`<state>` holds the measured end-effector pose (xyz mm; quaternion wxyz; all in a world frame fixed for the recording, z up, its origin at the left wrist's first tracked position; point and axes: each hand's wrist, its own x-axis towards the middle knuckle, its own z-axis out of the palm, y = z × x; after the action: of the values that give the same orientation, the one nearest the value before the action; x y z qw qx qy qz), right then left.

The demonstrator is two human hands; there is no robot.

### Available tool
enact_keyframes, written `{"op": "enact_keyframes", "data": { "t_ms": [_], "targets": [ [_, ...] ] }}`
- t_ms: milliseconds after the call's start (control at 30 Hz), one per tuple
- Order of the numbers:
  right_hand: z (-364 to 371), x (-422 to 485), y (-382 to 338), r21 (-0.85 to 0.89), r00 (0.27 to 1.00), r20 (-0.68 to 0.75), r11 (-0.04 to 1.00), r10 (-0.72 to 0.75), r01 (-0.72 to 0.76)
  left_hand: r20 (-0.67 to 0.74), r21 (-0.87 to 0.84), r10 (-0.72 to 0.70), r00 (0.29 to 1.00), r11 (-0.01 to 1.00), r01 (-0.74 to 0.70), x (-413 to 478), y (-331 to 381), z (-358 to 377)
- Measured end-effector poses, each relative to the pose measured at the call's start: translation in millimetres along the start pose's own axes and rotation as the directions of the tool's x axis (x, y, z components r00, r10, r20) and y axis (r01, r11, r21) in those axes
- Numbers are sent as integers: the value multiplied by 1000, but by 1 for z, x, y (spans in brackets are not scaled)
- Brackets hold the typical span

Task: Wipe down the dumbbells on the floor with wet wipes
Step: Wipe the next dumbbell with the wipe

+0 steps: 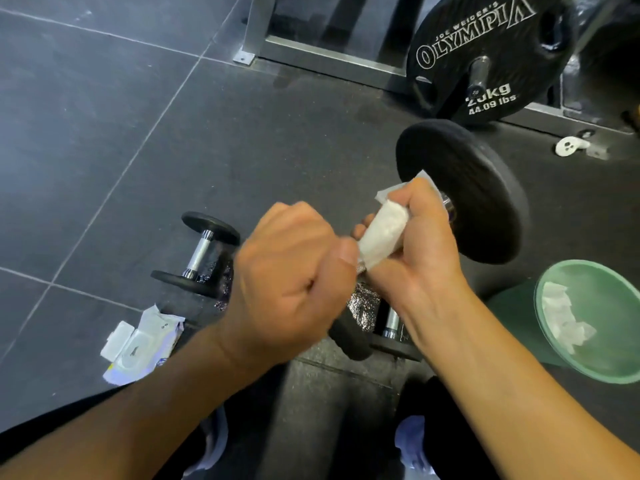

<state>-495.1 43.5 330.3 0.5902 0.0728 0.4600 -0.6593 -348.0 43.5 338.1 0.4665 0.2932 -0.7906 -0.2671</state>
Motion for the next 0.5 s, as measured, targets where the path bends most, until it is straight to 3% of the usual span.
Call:
{"op": "enact_keyframes", "data": {
  "t_ms": [67, 100, 133, 167, 200, 233, 267, 300, 333, 400, 433, 500],
  "targets": [
    [0, 0, -3, 4, 999, -33, 1000, -26, 26, -13, 42, 26, 1000, 999, -26, -2, 2, 2],
    [-1, -1, -6, 9, 999, -31, 999, -40, 40, -43, -18, -100, 994, 995, 99, 1, 1, 3],
    [-1, -2, -10, 22, 999, -10, 998, -53, 54, -74, -137, -312, 947, 944, 300, 4, -3, 2],
    [-2, -4, -14, 45, 997, 34, 997, -63, 62, -75, -295, -557, 827, 805, 516, 10, -8, 0],
    [-2, -6, -17, 71, 994, 86, 996, -66, 60, 10, -457, -774, 633, 559, 692, 15, -15, -1],
    [-2, -7, -20, 101, 989, 136, 994, -65, 52, 204, -555, -891, 406, 237, 798, 15, -25, 0],
    [-2, -8, -21, 131, 981, 181, 990, -71, 47, 436, -543, -879, 196, -83, 835, 12, -32, 2],
    [-3, -9, -21, 159, 972, 218, 986, -83, 48, 632, -463, -773, 51, -324, 825, 7, -35, 6],
    [-4, -10, -21, 189, 964, 246, 980, -103, 56, 762, -385, -648, -20, -476, 791, 0, -36, 12],
    [-4, -10, -20, 210, 952, 276, 975, -134, 76, 891, -304, -454, -32, -646, 700, -14, -34, 19],
    [-2, -12, -20, 203, 949, 284, 976, -137, 80, 921, -298, -390, 7, -692, 658, -15, -31, 19],
    [1, -15, -20, 197, 945, 300, 978, -130, 72, 906, -378, -417, 76, -715, 588, -6, -25, 18]
  ]
}}
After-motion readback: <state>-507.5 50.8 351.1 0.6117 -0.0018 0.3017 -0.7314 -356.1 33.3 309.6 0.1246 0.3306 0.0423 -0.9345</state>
